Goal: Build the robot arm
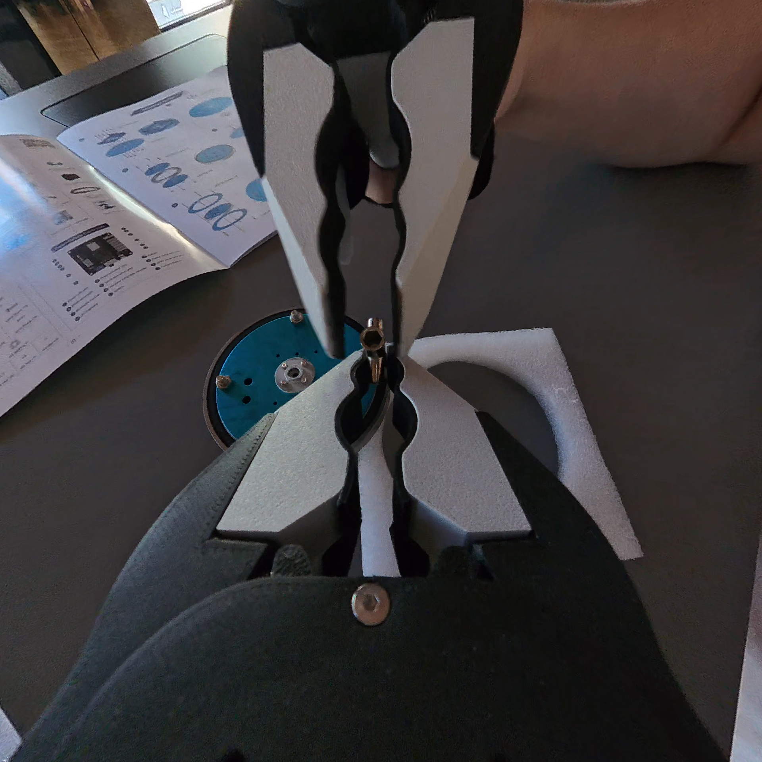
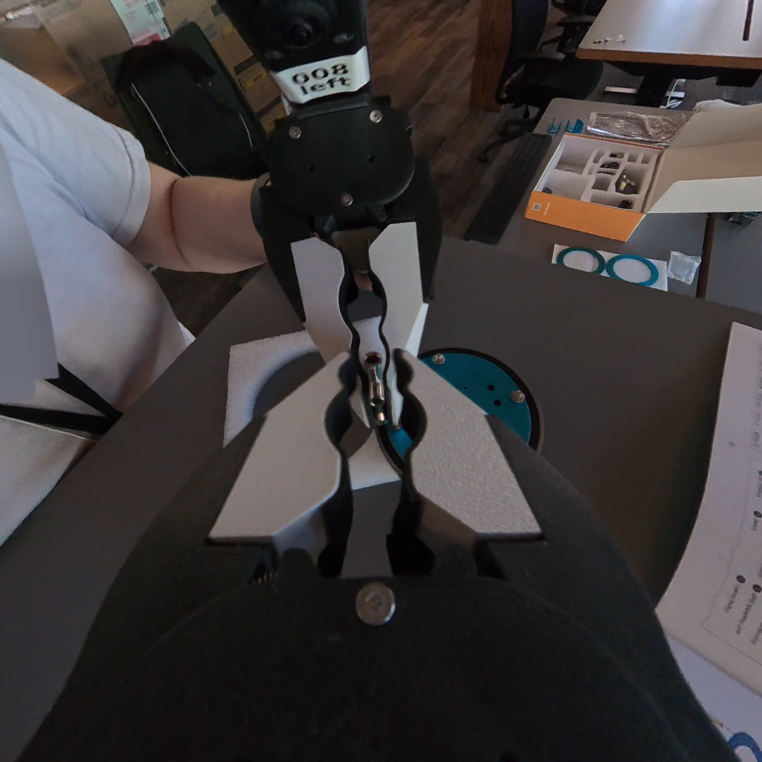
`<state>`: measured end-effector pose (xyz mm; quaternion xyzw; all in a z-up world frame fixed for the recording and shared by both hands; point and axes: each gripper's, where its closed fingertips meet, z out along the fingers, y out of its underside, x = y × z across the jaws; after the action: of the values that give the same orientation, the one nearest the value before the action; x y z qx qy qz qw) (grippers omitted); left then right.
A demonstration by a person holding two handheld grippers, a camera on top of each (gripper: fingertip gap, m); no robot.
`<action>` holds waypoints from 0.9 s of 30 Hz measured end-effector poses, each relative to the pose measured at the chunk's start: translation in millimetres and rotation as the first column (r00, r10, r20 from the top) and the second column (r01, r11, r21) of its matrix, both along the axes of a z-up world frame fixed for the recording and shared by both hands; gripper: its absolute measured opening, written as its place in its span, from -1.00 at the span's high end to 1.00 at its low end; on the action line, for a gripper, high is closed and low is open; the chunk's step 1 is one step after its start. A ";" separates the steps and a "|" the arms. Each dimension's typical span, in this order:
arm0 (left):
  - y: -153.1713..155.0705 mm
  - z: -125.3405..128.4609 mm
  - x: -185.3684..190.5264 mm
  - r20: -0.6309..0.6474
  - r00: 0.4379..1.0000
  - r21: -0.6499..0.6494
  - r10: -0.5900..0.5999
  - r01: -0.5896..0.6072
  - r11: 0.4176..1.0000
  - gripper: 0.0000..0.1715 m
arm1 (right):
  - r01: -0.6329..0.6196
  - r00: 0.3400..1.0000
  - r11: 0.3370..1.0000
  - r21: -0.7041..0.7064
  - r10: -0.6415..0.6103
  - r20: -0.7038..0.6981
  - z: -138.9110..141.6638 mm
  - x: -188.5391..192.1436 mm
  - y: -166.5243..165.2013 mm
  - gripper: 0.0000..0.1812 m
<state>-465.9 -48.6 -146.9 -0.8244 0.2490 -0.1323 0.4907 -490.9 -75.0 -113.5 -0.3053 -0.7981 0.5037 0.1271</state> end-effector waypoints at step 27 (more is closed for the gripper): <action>-6.3 24.0 -15.2 0.116 0.992 0.122 0.041 -0.055 0.991 0.89 | 0.078 0.997 0.995 -0.068 -0.079 -0.015 -4.2 1.9 17.9 0.92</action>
<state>-481.1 -54.9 -122.9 -0.7889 0.2085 -0.1512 0.5579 -489.1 -57.1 -117.7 -0.3360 -0.7669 0.5276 0.1434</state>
